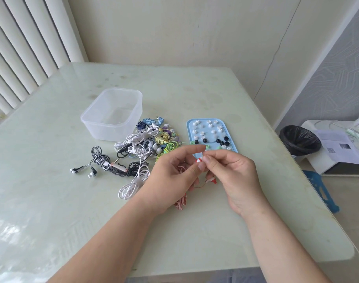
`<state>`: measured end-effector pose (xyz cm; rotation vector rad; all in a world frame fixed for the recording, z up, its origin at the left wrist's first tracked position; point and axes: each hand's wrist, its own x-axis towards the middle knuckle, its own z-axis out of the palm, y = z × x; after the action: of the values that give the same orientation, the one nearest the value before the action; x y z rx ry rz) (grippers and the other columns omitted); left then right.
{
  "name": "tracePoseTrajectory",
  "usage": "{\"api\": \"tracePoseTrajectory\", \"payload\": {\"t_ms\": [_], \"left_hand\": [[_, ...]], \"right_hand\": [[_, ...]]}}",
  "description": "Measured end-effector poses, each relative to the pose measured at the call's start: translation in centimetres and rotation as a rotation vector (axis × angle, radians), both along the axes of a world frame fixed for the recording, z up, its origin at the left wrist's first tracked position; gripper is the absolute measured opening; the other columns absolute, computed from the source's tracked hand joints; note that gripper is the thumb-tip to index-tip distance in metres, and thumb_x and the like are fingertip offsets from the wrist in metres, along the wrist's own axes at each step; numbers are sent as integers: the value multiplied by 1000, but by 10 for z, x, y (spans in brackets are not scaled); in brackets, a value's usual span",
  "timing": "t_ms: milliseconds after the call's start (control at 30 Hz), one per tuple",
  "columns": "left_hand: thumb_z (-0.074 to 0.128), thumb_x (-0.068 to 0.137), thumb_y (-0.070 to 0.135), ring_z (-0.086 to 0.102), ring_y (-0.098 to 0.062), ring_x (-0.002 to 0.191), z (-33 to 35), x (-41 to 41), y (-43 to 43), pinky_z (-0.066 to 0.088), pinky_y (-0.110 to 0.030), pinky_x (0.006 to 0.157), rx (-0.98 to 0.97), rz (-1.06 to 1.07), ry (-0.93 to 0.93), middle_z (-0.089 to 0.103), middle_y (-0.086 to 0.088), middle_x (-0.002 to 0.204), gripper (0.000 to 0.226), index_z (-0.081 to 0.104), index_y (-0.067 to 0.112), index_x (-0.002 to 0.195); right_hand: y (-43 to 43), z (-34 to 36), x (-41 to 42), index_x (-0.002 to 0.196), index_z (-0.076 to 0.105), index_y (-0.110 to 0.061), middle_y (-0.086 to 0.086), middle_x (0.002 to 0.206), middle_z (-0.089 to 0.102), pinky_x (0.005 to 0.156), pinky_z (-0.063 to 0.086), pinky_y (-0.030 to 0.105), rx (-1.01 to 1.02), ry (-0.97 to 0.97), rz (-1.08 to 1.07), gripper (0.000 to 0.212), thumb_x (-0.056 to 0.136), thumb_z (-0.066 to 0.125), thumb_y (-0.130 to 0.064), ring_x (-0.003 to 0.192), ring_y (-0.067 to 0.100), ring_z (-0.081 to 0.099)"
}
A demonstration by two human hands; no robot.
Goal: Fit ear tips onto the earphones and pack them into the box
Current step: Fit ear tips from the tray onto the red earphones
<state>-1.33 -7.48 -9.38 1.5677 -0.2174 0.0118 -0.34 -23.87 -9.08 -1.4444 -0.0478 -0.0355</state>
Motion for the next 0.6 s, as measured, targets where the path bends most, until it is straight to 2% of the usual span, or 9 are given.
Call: {"api": "tracePoseTrajectory", "payload": {"t_ms": [100, 200, 233, 300, 367, 433, 500, 600], "left_hand": [[69, 97, 8, 61, -15, 54, 0, 1, 0, 50, -27, 54, 17, -1, 13, 66, 1, 71, 25, 73, 16, 121], [69, 97, 4, 60, -20, 55, 1, 2, -1, 50, -30, 52, -40, 23, 39, 65, -8, 74, 14, 74, 10, 108], [68, 96, 2, 60, -21, 56, 1, 3, -1, 50, -31, 52, -76, 44, 53, 63, -11, 75, 12, 73, 8, 106], [67, 96, -1, 60, -23, 56, 2, 4, 0, 49, -31, 51, -114, 65, 68, 61, -16, 78, 10, 69, 4, 105], [66, 97, -2, 59, -23, 56, 2, 4, -1, 49, -31, 50, -127, 54, 70, 61, -17, 78, 9, 67, 4, 103], [66, 98, 3, 59, -24, 55, 3, 4, -2, 48, -30, 49, -147, 46, 79, 62, -13, 76, 3, 65, 4, 101], [66, 101, 16, 58, -26, 55, 4, 3, -4, 47, -31, 50, -170, 65, 103, 63, -9, 73, 11, 64, 6, 96], [64, 101, 26, 57, -23, 53, 4, 2, -4, 44, -29, 47, -142, 104, 106, 65, -7, 70, 20, 61, 9, 91]], "right_hand": [[-1, -1, 2, 93, 73, -5, 22, 84, 76, 70, 53, 44, 40, 38, -50, 9, 86, 78, -4, 75, 33, 67], [0, 1, 0, 92, 72, -3, 20, 88, 77, 76, 56, 51, 23, 10, -101, 10, 90, 76, -13, 79, 34, 71], [1, 4, -3, 92, 72, -4, 19, 88, 77, 74, 58, 47, 12, -22, -129, 9, 93, 73, -13, 79, 32, 71], [0, 11, -11, 91, 73, -6, 13, 87, 76, 63, 58, 27, -59, -99, -192, 5, 95, 70, -9, 77, 21, 71], [-6, 16, -20, 88, 74, -10, 4, 79, 74, 62, 52, 15, -275, -195, -210, 7, 92, 72, -6, 68, 8, 67], [-15, 15, -22, 86, 77, -16, -5, 78, 71, 66, 50, 18, -598, -218, -162, 4, 86, 80, -16, 66, 3, 62], [-23, 10, -23, 88, 78, -20, -9, 82, 64, 69, 49, 23, -896, -187, -122, 13, 80, 85, -27, 69, 3, 57], [-23, 6, -24, 88, 78, -26, -12, 82, 57, 68, 48, 27, -1037, -169, -31, 7, 83, 82, -29, 66, 1, 52]]}}
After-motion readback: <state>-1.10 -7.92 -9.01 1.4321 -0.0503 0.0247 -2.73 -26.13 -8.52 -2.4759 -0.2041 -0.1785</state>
